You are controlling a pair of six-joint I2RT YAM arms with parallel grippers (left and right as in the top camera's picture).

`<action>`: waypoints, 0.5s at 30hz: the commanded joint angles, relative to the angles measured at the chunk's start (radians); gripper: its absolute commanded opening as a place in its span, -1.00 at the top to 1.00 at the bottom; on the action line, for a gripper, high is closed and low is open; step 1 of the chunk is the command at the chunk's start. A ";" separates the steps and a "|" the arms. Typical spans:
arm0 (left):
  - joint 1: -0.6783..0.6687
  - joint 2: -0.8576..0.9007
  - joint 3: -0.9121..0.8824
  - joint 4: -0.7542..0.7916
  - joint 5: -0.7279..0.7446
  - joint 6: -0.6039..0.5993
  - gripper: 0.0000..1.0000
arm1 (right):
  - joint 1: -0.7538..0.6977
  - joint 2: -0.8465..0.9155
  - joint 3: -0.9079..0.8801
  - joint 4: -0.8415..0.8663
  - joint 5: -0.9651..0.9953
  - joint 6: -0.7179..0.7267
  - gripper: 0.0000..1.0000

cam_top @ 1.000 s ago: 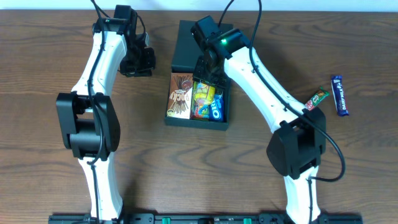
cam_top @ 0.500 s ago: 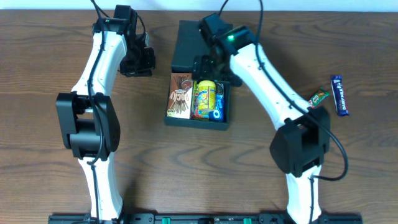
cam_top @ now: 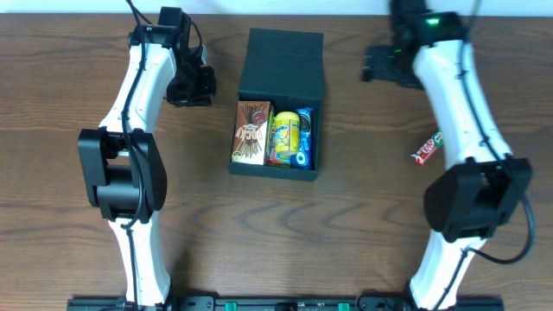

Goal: Pack container
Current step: 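Move the right gripper to the blue Dairy Milk bar and grasp it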

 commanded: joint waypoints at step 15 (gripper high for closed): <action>-0.003 -0.014 0.019 -0.007 0.003 -0.004 0.80 | -0.406 0.116 0.009 0.084 0.028 -0.241 -0.87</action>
